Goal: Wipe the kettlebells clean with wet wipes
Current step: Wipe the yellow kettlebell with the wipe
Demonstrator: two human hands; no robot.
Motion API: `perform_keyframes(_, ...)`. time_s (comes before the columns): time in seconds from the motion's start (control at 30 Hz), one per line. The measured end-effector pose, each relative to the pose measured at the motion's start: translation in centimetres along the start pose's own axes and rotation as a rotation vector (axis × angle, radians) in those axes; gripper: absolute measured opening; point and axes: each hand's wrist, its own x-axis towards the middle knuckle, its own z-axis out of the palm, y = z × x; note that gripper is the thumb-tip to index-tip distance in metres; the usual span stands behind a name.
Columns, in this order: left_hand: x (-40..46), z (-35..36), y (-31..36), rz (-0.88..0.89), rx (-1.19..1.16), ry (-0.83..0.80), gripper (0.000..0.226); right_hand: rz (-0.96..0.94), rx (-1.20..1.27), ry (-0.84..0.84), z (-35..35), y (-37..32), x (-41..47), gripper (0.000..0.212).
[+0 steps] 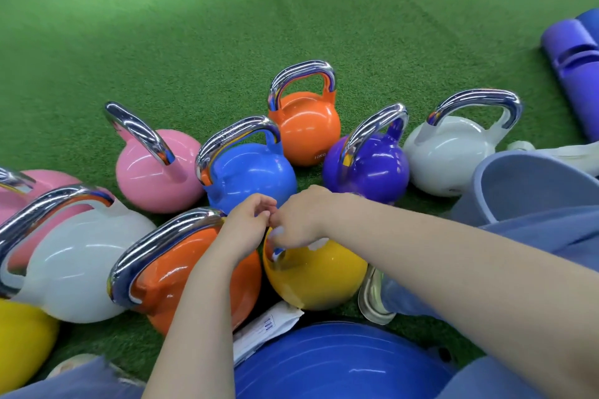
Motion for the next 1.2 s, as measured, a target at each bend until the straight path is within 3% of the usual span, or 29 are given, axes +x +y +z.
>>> perform_keyframes(0.07, 0.1, 0.0, 0.1, 0.002, 0.006, 0.006, 0.027, -0.020, 0.072, -0.082, -0.3, 0.5, 0.4, 0.038)
perform_keyframes(0.13, 0.1, 0.1, 0.1, -0.002, -0.015, -0.004, 0.027, 0.050, 0.376, -0.213, -0.5, 3.1, 0.3, 0.045)
perform_keyframes(0.2, 0.2, 0.3, 0.3, -0.007, -0.033, -0.015, 0.027, 0.159, 0.660, -0.221, 0.2, 7.0, -0.6, 0.050)
perform_keyframes(0.3, 0.2, 0.6, 0.5, -0.006, -0.040, -0.029, 0.027, 0.265, 0.942, -0.111, 3.0, 10.9, -2.1, 0.053)
perform_keyframes(0.47, 0.2, 0.9, 0.8, -0.021, -0.056, -0.018, 0.024, 0.480, 1.169, 0.228, 5.5, 8.8, -1.5, 0.041)
perform_keyframes(0.53, 0.2, 1.0, 1.2, -0.019, -0.066, -0.013, 0.023, 0.527, 1.141, 0.563, 6.7, 6.6, -1.5, 0.041)
perform_keyframes(0.6, 0.2, 1.2, 1.5, -0.012, -0.081, -0.008, 0.023, 0.523, 0.870, 0.889, 7.9, 3.7, -1.8, 0.043)
perform_keyframes(0.67, 0.3, 1.3, 1.8, 0.006, -0.057, -0.008, 0.022, 0.514, 0.497, 0.990, 8.4, 0.6, -1.5, 0.037)
perform_keyframes(0.77, 0.4, 1.3, 1.8, 0.017, -0.050, -0.003, 0.025, 0.375, 0.192, 0.935, 7.7, -2.7, -0.8, 0.034)
perform_keyframes(0.87, 0.4, 0.8, 1.4, 0.034, -0.070, 0.027, 0.021, 0.313, 0.154, 0.872, 5.8, -2.1, -1.1, 0.040)
perform_keyframes(0.97, 0.1, 0.4, 1.5, 0.047, -0.105, 0.028, 0.019, 0.290, 0.232, 0.429, 3.0, 1.4, -1.8, 0.042)
perform_keyframes(1.07, -0.4, 0.5, 1.8, 0.056, -0.097, -0.002, 0.019, 0.390, 0.649, 0.134, 2.1, 6.2, -1.6, 0.035)
perform_keyframes(1.13, -0.7, 0.7, 1.7, 0.055, -0.081, -0.023, 0.018, 0.424, 0.972, 0.121, 3.5, 8.8, -1.3, 0.030)
perform_keyframes(1.2, -0.8, 0.7, 1.5, 0.052, -0.075, -0.028, 0.018, 0.507, 1.257, 0.213, 6.3, 10.5, -0.6, 0.028)
